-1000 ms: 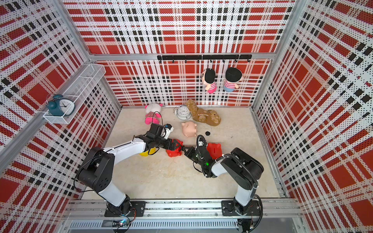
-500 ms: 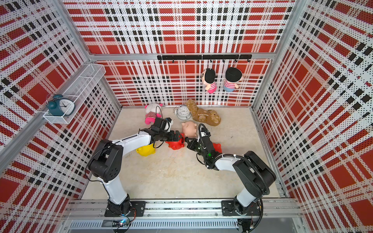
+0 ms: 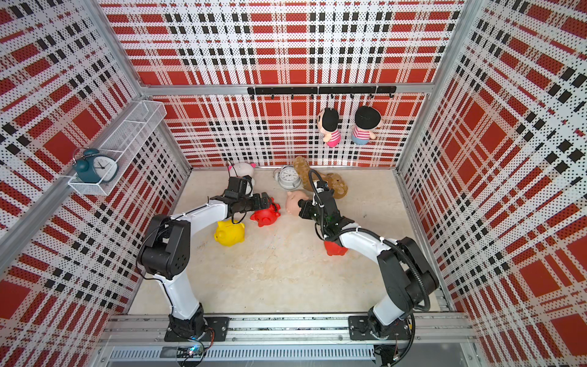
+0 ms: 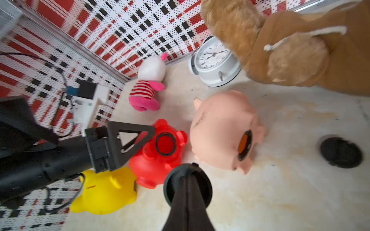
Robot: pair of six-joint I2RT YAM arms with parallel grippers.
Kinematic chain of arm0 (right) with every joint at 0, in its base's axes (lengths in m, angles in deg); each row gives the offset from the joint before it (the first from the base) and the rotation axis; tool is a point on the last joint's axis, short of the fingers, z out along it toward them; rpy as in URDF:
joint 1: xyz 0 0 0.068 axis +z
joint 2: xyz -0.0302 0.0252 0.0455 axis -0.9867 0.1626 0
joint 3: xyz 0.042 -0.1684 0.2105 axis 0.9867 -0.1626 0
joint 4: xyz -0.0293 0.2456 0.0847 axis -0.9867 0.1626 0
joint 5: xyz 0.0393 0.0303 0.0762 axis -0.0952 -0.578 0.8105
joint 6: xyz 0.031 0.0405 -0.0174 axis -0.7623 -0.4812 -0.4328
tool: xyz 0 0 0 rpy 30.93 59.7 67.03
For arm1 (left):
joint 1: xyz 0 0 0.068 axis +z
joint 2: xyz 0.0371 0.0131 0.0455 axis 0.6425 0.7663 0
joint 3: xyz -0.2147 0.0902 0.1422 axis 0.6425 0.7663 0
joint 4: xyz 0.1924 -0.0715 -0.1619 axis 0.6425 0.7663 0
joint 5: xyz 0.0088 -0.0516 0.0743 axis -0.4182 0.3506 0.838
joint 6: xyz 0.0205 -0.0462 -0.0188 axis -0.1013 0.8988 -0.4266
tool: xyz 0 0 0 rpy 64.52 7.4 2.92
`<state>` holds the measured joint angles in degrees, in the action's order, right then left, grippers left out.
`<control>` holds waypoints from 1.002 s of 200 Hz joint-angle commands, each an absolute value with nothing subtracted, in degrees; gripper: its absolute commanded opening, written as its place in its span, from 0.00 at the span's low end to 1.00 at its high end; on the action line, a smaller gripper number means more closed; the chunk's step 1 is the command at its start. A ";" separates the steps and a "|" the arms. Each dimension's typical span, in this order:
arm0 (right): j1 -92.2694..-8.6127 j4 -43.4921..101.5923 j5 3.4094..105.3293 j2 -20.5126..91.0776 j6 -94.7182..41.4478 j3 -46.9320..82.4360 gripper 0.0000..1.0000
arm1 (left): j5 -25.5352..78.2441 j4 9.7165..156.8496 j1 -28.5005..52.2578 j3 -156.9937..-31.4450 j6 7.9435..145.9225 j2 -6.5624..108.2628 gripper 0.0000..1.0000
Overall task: Open piggy banks
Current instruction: Move the piggy bank to the center of the board, then place the lid at the center of the board.
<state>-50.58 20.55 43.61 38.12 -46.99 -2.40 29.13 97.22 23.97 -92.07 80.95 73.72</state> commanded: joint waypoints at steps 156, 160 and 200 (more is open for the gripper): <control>-69.72 44.14 39.99 54.68 -32.86 7.28 0.00 | 29.43 88.46 24.20 -83.00 83.80 58.79 0.99; -69.95 44.10 40.12 55.21 -32.96 7.64 0.00 | 29.52 88.44 24.24 -82.94 83.89 58.69 0.98; -70.53 45.22 39.36 56.26 -32.54 9.80 0.17 | 29.19 88.00 24.25 -82.88 83.88 58.79 0.98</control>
<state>-69.99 44.09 40.11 56.46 -33.74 8.00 28.98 89.64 24.25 -83.22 83.74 59.80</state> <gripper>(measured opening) 0.101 0.985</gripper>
